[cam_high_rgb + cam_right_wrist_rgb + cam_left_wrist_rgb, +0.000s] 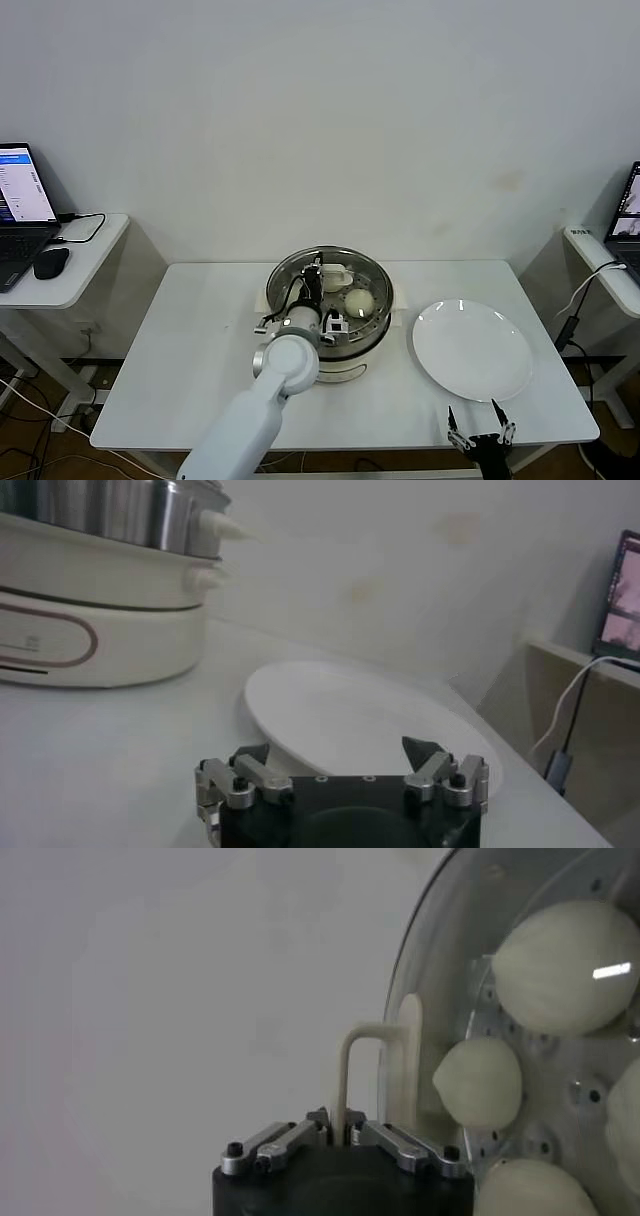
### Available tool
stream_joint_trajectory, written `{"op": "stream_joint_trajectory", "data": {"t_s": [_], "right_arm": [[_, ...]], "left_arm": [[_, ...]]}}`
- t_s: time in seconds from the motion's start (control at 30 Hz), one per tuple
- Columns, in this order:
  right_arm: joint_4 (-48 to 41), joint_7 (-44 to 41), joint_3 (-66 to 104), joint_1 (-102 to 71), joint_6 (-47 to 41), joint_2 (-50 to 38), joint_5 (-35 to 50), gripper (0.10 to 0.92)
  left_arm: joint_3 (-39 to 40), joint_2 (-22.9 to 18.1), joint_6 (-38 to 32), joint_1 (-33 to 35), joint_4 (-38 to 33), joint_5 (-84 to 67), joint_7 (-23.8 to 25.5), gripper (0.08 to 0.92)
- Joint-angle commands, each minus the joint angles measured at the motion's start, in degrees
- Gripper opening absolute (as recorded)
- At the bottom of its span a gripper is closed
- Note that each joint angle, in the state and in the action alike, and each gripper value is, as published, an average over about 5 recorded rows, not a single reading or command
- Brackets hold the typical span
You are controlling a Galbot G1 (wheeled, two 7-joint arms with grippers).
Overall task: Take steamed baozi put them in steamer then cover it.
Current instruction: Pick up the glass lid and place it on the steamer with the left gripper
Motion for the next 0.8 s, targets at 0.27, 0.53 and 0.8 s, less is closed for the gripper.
{"op": "stream_joint_trajectory", "data": {"t_s": [0.27, 0.53, 0.8], "right_arm": [[0.0, -0.1, -0.4, -0.1, -0.1, 0.0, 0.3, 0.823], [-0.2, -0.1, -0.4, -0.2, 0.0, 0.0, 0.3, 0.823], [-0.2, -0.2, -0.6, -0.2, 0.0, -0.1, 0.1, 0.822]], "left_arm": [[0.4, -1.0, -0.2, 0.3, 0.4, 0.8, 0.0, 0.155], [-0.1, -1.0, -0.7, 1.0, 0.6, 1.8, -0.2, 0.155], [-0.8, -1.0, -1.6, 2.1, -0.5, 1.9, -1.0, 0.155]]}}
